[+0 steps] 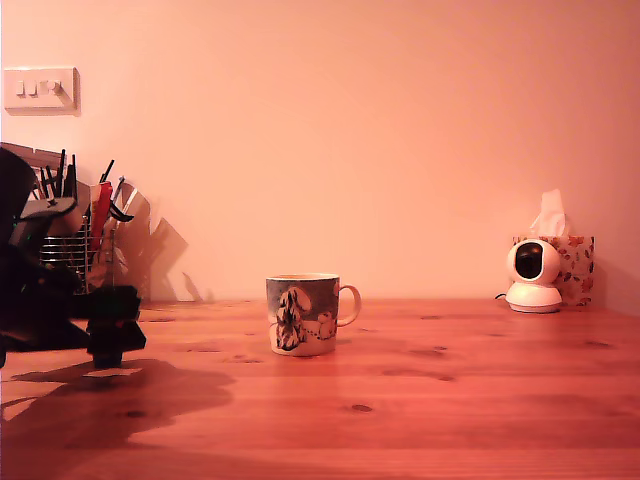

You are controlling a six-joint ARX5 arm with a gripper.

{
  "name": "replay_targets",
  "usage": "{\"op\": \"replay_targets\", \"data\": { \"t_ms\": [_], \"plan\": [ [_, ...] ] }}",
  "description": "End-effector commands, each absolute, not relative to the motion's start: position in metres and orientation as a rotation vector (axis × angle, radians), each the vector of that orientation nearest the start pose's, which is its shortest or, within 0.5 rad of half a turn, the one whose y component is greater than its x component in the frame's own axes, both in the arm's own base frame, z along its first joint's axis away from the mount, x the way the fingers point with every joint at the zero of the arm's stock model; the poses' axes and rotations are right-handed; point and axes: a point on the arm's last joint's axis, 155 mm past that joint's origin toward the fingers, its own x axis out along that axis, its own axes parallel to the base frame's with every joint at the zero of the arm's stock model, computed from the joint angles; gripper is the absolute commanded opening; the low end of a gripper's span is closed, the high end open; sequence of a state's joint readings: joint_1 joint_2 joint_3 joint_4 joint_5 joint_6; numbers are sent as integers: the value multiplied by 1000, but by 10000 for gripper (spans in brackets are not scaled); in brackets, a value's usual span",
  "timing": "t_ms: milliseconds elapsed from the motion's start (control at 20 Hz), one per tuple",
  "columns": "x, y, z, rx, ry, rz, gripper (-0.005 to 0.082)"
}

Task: Pick up the coffee capsules on the table and drop them inside the coffee cup

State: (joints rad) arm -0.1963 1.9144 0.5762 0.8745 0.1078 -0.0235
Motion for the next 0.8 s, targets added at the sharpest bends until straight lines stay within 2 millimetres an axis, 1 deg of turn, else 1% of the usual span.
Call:
{"op": "replay_targets", "data": {
  "t_ms": [0,100,250,500,550,600,750],
  "plan": [
    [434,-107,7,3,488,-298,601],
    [434,-107,6,3,490,-298,586],
    [432,-109,4,13,496,-312,519],
    [431,-110,4,18,500,-320,512],
    [431,-110,3,18,500,-320,495],
    [431,-110,3,18,500,-320,445],
    [431,-110,4,24,499,-321,253]
  ]
}}
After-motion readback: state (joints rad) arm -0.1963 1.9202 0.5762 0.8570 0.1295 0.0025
